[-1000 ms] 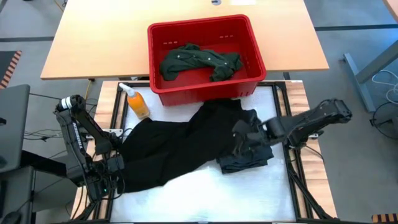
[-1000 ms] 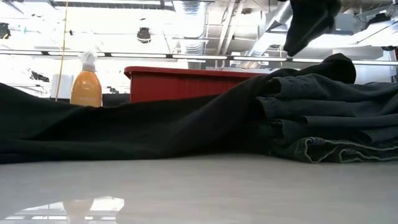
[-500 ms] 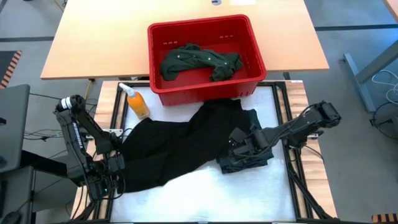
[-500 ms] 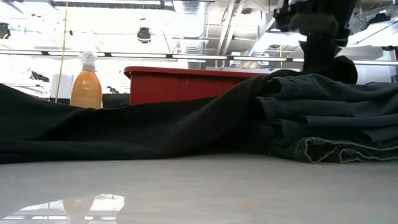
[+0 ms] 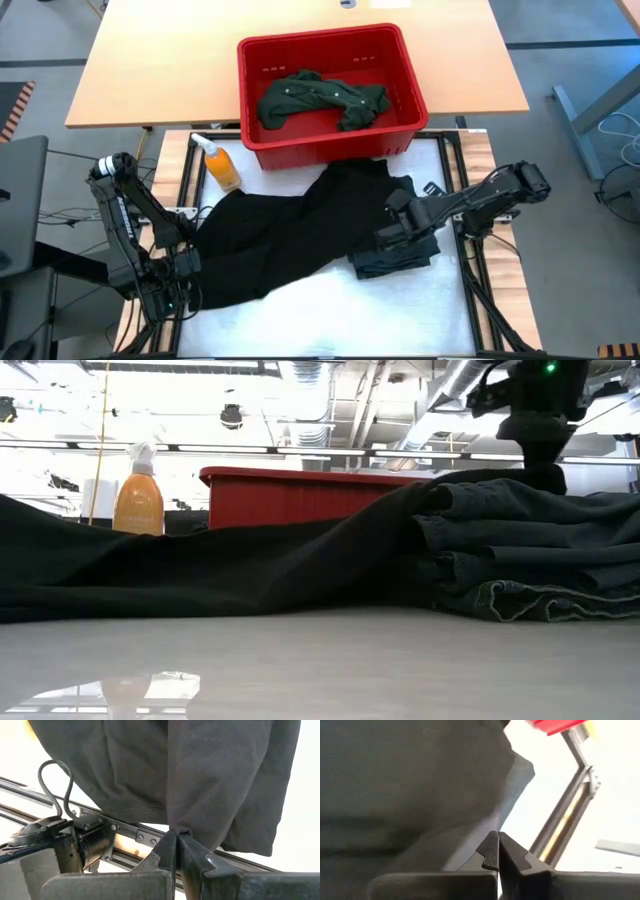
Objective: Fold Laundry from Bin
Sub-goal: Fold the black shirt
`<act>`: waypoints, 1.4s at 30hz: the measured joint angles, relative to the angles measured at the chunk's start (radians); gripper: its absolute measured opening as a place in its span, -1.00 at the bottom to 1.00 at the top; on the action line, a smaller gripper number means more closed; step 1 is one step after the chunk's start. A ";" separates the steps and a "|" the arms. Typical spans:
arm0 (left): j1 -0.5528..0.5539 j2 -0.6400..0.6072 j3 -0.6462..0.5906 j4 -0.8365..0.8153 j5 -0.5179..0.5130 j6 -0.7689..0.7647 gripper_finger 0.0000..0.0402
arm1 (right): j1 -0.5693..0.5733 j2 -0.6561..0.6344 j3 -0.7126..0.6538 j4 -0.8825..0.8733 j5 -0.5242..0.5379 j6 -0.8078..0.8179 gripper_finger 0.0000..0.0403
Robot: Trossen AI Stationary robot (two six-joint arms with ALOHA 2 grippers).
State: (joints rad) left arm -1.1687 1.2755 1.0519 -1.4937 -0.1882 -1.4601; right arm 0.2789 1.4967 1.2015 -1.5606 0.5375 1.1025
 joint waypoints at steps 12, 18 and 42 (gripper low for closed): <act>0.000 0.000 0.000 0.001 0.045 0.014 -1.00 | -0.046 -0.094 0.097 0.028 0.004 -0.019 -0.81; 0.000 0.000 0.000 0.014 0.021 0.008 -1.00 | -0.022 -0.110 0.126 0.028 -0.194 0.159 -0.79; 0.000 0.000 0.000 0.052 -0.056 0.038 -1.00 | 0.095 0.059 0.124 0.085 -0.200 0.208 -0.90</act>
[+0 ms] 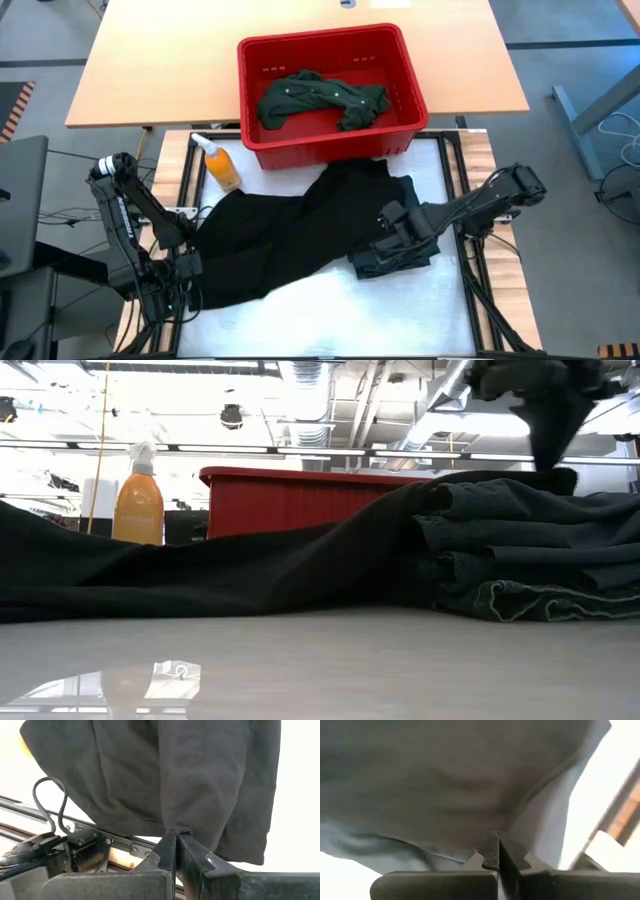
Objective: Fold Laundry from Bin
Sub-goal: Fold the black shirt
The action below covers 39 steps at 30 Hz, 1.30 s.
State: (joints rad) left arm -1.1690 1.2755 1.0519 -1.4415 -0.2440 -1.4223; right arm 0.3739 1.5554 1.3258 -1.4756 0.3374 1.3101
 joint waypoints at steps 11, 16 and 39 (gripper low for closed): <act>-0.010 0.000 0.000 0.023 -0.005 0.008 -1.00 | 0.034 -0.091 -0.132 -0.095 -0.015 0.123 -0.91; -0.010 0.000 0.000 0.021 -0.005 0.042 -1.00 | 0.063 -0.189 -0.062 -0.066 0.132 0.214 -0.91; -0.010 0.000 0.000 0.031 -0.030 0.035 -1.00 | 0.182 0.006 -0.045 0.092 0.128 0.209 -0.90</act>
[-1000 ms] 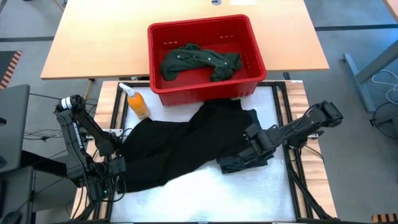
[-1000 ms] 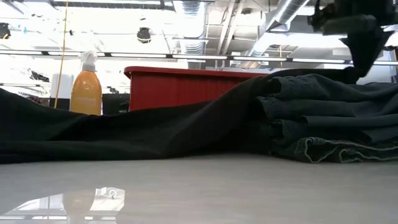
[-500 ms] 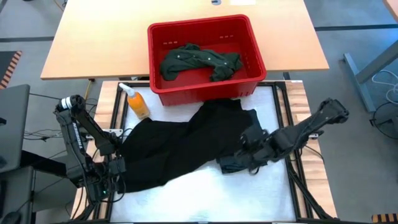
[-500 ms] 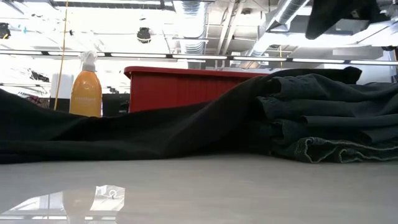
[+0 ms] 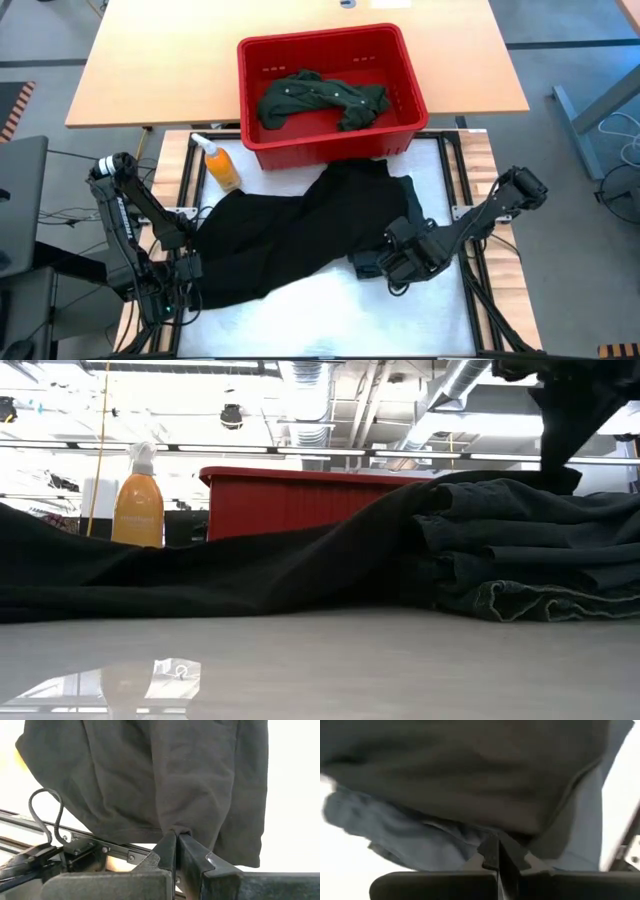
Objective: Fold Laundry from Bin
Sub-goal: Fold the black shirt
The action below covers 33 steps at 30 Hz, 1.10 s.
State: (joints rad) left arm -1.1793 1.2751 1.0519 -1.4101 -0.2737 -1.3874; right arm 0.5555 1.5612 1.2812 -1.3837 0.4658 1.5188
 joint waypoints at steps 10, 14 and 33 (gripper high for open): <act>-0.028 0.000 0.000 0.025 -0.002 -0.002 -1.00 | -0.051 0.001 -0.051 -0.187 -0.075 0.041 -0.90; -0.039 0.000 0.000 0.025 -0.001 -0.003 -1.00 | -0.075 -0.010 -0.083 -0.188 -0.021 0.044 -0.90; -0.045 0.000 0.000 0.029 0.013 0.010 -1.00 | -0.122 -0.259 -0.084 0.025 0.156 -0.075 -0.90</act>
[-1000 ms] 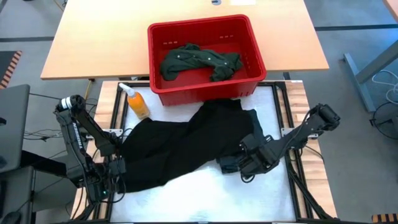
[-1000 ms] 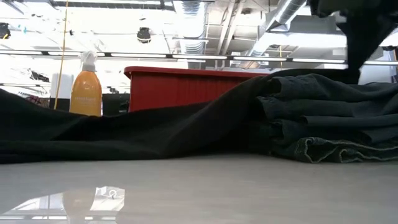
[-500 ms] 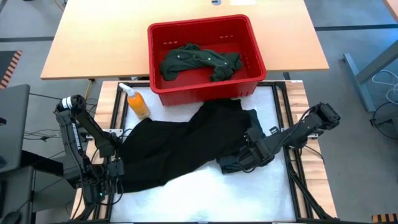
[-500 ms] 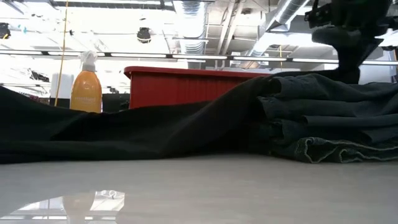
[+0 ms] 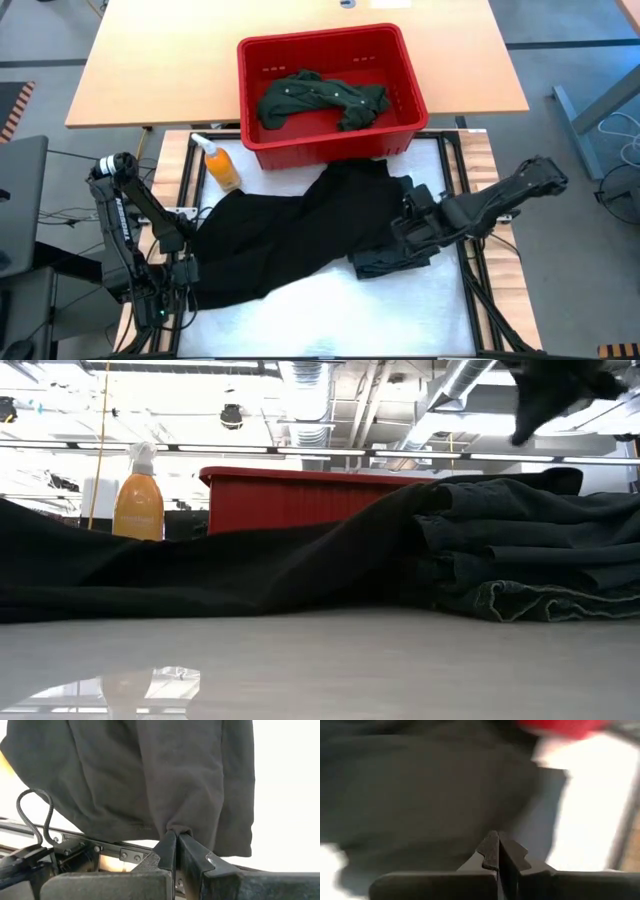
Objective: Fold Laundry from Bin
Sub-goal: Fold the black shirt
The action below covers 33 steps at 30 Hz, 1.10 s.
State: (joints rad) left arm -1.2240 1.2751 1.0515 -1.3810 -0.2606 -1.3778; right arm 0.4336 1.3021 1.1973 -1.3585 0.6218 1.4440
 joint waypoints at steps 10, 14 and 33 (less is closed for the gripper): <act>0.000 0.000 0.000 0.002 -0.049 -0.022 -1.00 | 0.021 0.170 0.000 0.163 -0.067 -0.094 -0.90; 0.000 0.000 0.000 0.012 -0.020 -0.050 -1.00 | -0.002 0.224 -0.002 0.028 -0.078 -0.025 -0.90; 0.000 0.000 0.000 0.046 -0.002 -0.021 -1.00 | 0.030 0.042 -0.126 -0.193 0.016 0.282 -0.90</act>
State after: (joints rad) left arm -1.2236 1.2751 1.0512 -1.3346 -0.2624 -1.3991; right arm 0.4636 1.3440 1.0710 -1.5518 0.6381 1.7260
